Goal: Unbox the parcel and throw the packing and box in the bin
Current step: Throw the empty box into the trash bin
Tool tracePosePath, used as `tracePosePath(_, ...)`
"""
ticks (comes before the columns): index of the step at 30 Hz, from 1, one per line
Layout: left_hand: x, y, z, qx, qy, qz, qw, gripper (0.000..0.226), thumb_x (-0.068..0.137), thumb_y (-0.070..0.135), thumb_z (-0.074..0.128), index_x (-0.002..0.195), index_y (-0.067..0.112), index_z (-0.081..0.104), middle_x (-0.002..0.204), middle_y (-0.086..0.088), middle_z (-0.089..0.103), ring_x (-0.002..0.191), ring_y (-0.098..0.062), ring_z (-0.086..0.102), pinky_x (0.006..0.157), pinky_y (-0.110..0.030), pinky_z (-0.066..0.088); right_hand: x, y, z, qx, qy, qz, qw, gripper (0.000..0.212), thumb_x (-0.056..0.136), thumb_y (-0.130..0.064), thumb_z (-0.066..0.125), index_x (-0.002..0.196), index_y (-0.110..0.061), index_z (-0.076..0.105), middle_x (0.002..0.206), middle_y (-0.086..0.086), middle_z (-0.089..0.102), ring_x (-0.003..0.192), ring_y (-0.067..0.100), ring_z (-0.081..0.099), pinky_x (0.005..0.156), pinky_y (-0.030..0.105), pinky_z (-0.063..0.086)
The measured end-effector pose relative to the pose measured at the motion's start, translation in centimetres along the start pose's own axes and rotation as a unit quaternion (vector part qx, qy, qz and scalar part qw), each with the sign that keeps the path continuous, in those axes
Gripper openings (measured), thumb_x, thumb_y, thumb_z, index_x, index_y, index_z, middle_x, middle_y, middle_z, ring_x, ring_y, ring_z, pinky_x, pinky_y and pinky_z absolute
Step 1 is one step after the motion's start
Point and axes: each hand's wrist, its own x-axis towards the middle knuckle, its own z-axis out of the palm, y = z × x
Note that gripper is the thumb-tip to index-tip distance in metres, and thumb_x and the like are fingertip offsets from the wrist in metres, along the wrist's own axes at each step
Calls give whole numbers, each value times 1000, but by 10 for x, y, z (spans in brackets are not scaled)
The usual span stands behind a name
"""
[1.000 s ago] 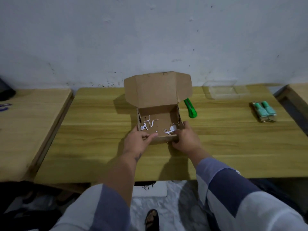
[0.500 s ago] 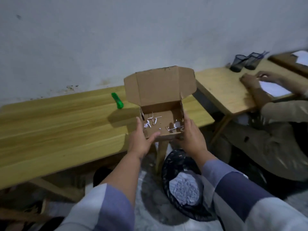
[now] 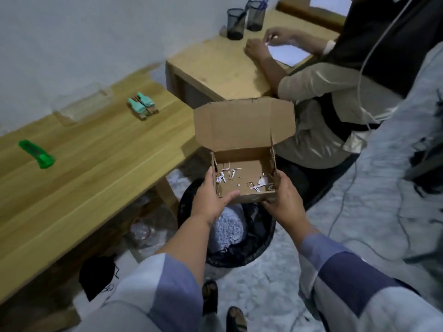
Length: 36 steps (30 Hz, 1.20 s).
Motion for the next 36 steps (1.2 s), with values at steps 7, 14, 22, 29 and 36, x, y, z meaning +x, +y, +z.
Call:
tracePosePath(7,42,-51,64,67,-98,-22,993,104,69,53,76,150,28,16,154,-1,33,138,-23,36,112,-43,35,-13,67,51,7,-27,101,995,83,68,-16,80,139,-10,36,132,11,52,121,29,53,91,34,46)
tracePosePath(14,98,-188,126,75,-122,-126,982,98,73,53,74,150,21,22,148,-8,33,133,-24,40,111,-37,35,12,142,194,12,-160,168,973,87,68,-23,77,141,-23,30,131,4,56,117,26,57,90,37,51)
tracePosePath(22,151,-308,192,131,-155,-195,960,83,80,47,61,145,9,26,141,-18,44,126,-33,47,107,-41,39,46,210,324,-48,-295,185,936,64,85,-2,47,145,-18,33,129,18,54,114,38,57,94,41,48)
tracePosePath(29,150,-284,189,185,-201,-197,942,58,93,25,55,144,8,35,146,-18,40,131,-33,42,105,-33,35,72,185,308,-136,-317,212,914,29,90,-8,49,114,-6,65,114,21,66,104,38,64,84,41,52)
tracePosePath(36,134,-187,143,129,-195,-171,957,45,94,24,53,137,12,46,141,-14,46,125,-30,48,103,-34,41,84,139,224,-89,-416,157,891,33,92,-19,48,124,-13,56,126,18,60,112,36,58,92,38,51)
